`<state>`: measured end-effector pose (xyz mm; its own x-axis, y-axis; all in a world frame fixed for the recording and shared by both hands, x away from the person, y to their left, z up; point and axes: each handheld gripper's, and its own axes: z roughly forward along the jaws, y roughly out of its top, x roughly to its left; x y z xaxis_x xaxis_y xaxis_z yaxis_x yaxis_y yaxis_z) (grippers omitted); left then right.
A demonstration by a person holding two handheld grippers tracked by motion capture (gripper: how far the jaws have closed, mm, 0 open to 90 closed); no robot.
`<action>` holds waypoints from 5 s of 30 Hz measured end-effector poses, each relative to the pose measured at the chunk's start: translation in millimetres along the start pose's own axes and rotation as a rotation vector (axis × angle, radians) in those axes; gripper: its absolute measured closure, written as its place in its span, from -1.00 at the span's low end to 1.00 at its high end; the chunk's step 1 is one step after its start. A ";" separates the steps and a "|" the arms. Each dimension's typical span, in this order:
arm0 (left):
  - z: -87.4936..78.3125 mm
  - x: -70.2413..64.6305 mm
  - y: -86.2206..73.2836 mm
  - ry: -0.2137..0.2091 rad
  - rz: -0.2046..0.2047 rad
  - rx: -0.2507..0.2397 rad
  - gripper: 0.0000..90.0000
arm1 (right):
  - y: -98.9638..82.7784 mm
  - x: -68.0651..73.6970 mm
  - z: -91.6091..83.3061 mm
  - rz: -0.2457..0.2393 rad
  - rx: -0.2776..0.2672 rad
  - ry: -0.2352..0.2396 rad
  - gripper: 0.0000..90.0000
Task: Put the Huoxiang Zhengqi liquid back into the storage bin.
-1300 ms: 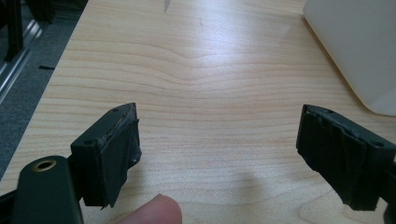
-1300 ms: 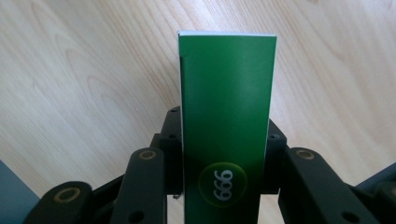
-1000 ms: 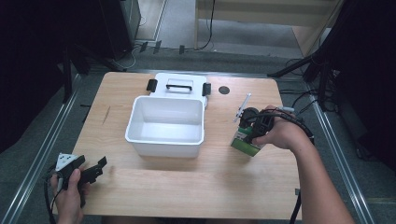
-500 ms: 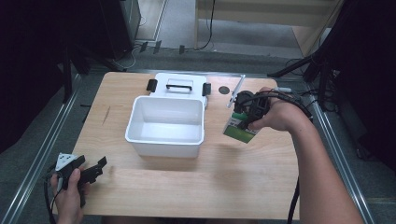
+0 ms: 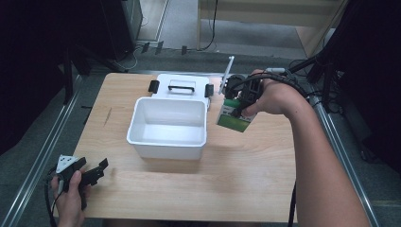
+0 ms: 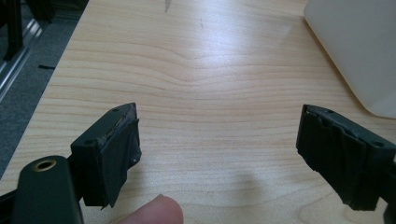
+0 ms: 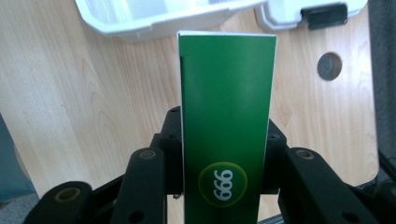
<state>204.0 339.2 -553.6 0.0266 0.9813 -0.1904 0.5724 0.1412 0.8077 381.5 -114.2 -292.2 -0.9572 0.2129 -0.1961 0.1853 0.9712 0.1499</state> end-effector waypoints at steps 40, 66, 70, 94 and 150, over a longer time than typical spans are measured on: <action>0.5 0.1 0.2 -0.013 -0.007 -0.007 -0.68 | 115.1 14.8 -10.6 -0.171 -0.020 0.036 0.43; 0.7 0.1 0.2 -0.015 -0.008 -0.010 -0.68 | 127.6 13.7 44.9 -0.238 0.017 0.068 0.43; 0.8 0.2 0.3 -0.016 -0.010 -0.008 -0.68 | 125.9 11.7 55.8 -0.225 0.023 0.077 0.43; 0.7 0.5 0.2 -0.024 -0.012 -0.005 -0.68 | 125.2 10.5 109.5 -0.210 0.044 0.114 0.43; 1.0 0.6 0.4 -0.028 -0.013 0.003 -0.68 | 85.9 -5.8 58.2 0.139 -0.220 0.037 -0.32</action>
<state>205.0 339.7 -554.0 0.0417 0.9754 -0.2165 0.5749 0.1538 0.8037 415.9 -25.7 -334.5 -0.9341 0.3349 -0.1234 0.2670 0.8851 0.3811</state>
